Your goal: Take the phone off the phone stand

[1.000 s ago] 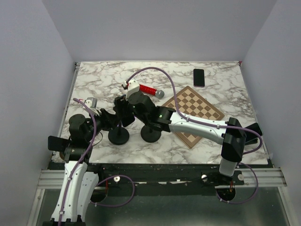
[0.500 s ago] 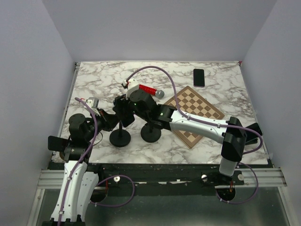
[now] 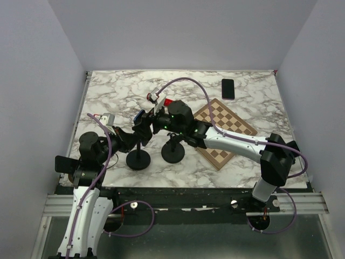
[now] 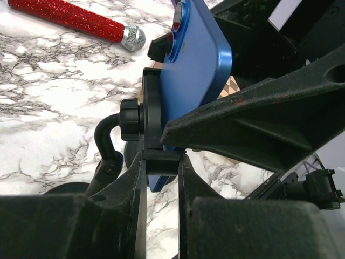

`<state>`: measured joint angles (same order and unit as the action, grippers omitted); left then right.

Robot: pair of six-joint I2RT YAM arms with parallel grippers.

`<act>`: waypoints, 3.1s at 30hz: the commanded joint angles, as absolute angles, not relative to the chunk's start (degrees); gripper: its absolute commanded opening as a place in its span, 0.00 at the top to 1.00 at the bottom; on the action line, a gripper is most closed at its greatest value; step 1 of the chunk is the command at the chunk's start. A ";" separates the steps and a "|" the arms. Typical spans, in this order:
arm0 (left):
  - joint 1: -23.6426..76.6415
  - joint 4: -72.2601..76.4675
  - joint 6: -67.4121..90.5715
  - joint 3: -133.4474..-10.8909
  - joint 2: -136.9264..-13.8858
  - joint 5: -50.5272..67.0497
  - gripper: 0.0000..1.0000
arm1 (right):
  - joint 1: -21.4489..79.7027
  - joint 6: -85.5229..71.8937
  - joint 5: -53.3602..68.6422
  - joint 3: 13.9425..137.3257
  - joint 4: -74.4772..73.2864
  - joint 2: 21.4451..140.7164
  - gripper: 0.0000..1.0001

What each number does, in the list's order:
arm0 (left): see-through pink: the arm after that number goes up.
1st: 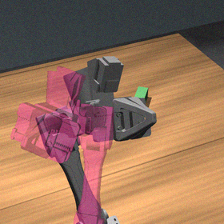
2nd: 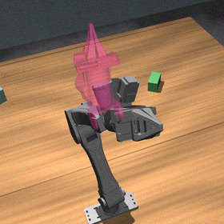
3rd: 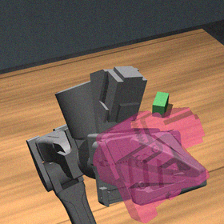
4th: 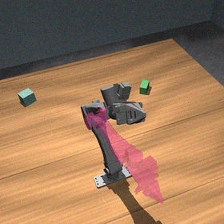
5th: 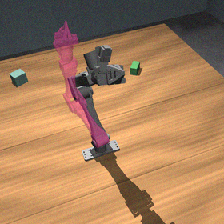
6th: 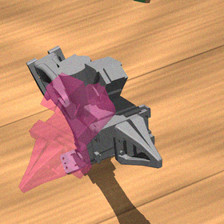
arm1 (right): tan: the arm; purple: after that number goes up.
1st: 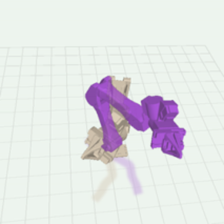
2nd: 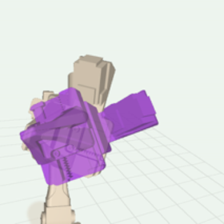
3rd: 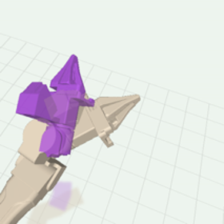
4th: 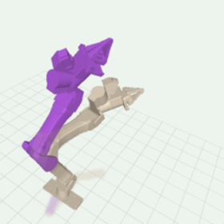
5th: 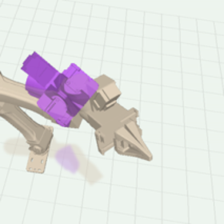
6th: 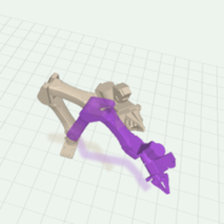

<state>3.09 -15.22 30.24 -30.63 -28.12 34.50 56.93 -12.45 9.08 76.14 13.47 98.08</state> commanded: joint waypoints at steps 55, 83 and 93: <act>2.68 -36.13 33.76 -38.92 -14.70 24.23 0.08 | 50.98 -21.55 21.23 78.12 1.32 82.72 0.99; 10.63 -20.54 17.57 -75.35 -55.38 8.32 0.02 | 40.80 -16.04 -44.99 80.81 -24.30 81.40 0.99; 11.88 -14.59 14.83 -63.81 -49.67 4.93 0.02 | 18.71 -12.43 -41.31 92.26 -27.87 97.78 1.00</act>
